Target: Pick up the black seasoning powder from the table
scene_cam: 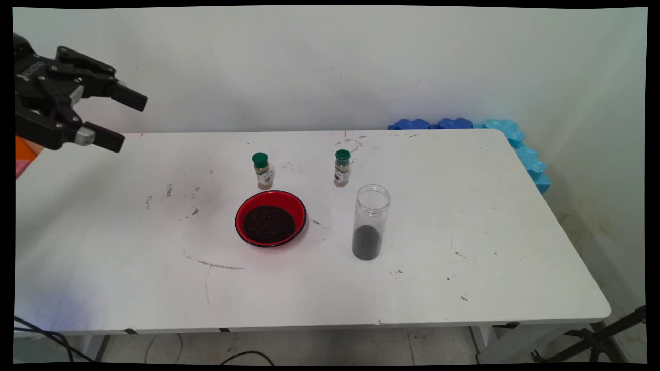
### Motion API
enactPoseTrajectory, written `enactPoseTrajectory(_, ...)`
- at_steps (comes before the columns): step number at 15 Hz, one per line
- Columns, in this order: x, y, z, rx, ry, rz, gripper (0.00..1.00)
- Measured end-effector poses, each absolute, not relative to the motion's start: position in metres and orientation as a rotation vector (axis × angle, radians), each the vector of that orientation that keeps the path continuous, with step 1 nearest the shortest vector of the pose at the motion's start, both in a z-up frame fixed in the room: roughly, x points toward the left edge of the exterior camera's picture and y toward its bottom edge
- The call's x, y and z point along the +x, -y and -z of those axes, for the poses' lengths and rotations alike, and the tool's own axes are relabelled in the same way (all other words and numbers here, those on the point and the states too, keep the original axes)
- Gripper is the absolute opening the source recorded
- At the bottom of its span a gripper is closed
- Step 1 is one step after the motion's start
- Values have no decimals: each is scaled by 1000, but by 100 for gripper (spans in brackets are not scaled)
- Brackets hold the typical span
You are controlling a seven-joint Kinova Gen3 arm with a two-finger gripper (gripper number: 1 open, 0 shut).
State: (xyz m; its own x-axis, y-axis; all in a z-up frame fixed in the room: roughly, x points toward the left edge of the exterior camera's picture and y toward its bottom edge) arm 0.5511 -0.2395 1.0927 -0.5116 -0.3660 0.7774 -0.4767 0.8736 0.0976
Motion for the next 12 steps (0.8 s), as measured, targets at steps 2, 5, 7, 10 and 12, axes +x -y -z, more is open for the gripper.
enactPoseTrajectory(2, 551, 239, -1092, 606, 2163, -158, 100)
enactPoseTrajectory(5, 552, 238, -1091, 606, 2164, -155, 100)
enactPoseTrajectory(7, 551, 238, -1090, 607, 2165, -153, 100)
enactPoseTrajectory(10, 551, 236, -1089, 610, 2167, -147, 100)
enactPoseTrajectory(12, 551, 236, -1088, 611, 2168, -144, 100)
